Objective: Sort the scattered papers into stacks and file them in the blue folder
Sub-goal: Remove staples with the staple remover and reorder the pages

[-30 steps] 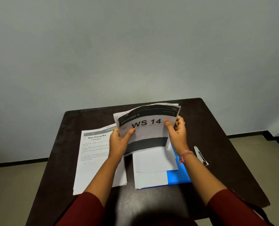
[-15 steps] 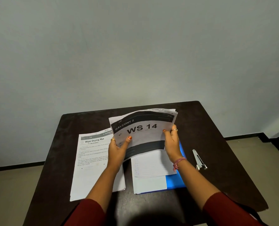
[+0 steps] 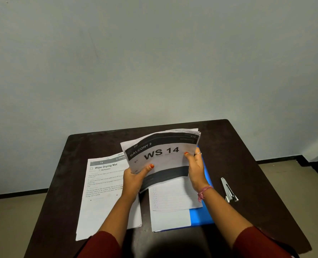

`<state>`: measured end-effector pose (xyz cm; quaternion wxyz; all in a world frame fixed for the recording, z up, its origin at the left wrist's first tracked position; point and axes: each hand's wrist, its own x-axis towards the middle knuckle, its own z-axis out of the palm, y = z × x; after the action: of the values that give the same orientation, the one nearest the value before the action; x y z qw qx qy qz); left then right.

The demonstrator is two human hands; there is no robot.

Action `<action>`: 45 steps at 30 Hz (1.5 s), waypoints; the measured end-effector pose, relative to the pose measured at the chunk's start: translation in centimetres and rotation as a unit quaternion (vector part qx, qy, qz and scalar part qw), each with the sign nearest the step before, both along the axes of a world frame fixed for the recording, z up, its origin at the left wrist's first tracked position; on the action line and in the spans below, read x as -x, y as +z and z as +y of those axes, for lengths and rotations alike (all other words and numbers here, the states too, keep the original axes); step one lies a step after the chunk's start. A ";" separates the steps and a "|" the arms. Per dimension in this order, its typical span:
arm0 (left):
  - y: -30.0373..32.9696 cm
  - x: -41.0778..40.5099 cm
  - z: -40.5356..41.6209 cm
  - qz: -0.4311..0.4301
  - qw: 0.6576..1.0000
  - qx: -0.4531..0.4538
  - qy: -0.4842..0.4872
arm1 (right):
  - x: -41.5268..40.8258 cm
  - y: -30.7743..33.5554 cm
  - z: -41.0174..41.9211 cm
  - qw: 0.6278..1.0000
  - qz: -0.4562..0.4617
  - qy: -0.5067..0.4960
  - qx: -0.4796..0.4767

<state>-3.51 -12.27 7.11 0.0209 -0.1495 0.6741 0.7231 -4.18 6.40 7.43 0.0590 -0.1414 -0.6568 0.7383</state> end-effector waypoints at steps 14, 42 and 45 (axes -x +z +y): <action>5.9 3.4 -1.5 -0.003 0.995 -0.011 -0.104 | 4.3 8.0 4.8 0.987 0.035 0.141 0.063; -2.8 -0.1 0.7 -0.280 0.915 -0.224 -0.186 | 2.8 -2.6 7.2 0.933 -0.201 0.164 0.250; -2.1 2.0 1.4 -0.223 0.920 -0.293 -0.132 | 3.0 -3.0 7.0 0.930 -0.201 0.167 0.259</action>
<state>-5.51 -10.91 4.98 0.3089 -0.2036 0.4237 0.8268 -7.23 13.38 4.45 -0.2372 -0.1848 -0.4552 0.8381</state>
